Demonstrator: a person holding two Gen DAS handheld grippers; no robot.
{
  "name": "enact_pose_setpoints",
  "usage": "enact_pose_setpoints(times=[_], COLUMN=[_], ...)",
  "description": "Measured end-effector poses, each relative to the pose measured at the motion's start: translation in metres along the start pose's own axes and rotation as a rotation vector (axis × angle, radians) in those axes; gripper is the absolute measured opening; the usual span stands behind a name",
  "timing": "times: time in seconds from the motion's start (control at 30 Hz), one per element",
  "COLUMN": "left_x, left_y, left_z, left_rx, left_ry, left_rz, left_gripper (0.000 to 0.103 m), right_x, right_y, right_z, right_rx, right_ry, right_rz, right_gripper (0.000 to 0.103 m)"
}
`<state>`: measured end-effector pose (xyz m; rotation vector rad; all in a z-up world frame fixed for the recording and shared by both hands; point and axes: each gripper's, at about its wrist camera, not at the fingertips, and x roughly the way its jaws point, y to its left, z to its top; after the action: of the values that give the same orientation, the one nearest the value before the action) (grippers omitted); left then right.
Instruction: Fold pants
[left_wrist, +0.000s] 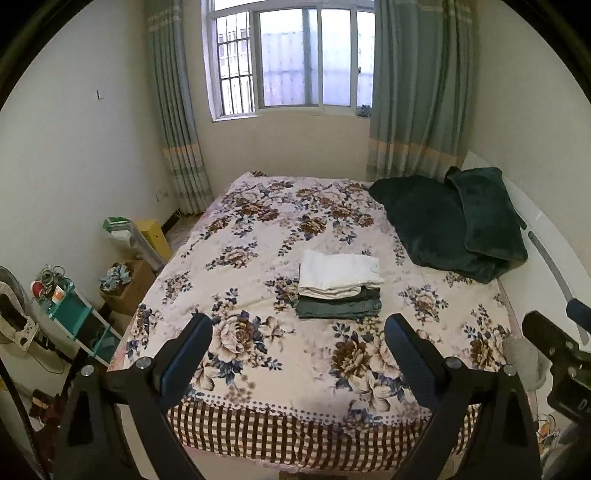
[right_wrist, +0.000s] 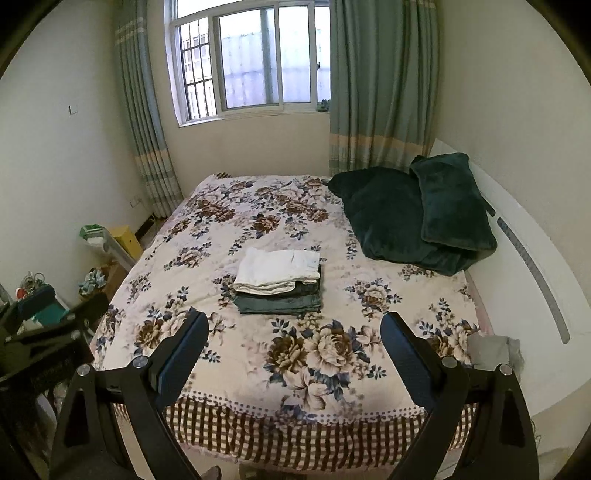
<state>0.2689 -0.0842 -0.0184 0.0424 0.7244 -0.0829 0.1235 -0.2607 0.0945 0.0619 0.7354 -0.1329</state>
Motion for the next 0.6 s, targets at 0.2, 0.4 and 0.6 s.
enact_pose_setpoints(times=[0.2, 0.4, 0.6], left_x=[0.015, 0.055, 0.088], left_y=[0.007, 0.007, 0.004], left_z=[0.01, 0.022, 0.029], left_rx=[-0.008, -0.005, 0.003], left_ry=[-0.029, -0.004, 0.014], left_rz=[0.019, 0.047, 0.058], left_gripper=[0.103, 0.103, 0.103], right_x=[0.025, 0.07, 0.124], right_y=[0.002, 0.002, 0.0], right_z=[0.014, 0.036, 0.05], right_rx=[0.022, 0.027, 0.029], right_ry=[-0.032, -0.051, -0.03], right_rz=[-0.017, -0.067, -0.076], right_gripper=[0.098, 0.1, 0.1])
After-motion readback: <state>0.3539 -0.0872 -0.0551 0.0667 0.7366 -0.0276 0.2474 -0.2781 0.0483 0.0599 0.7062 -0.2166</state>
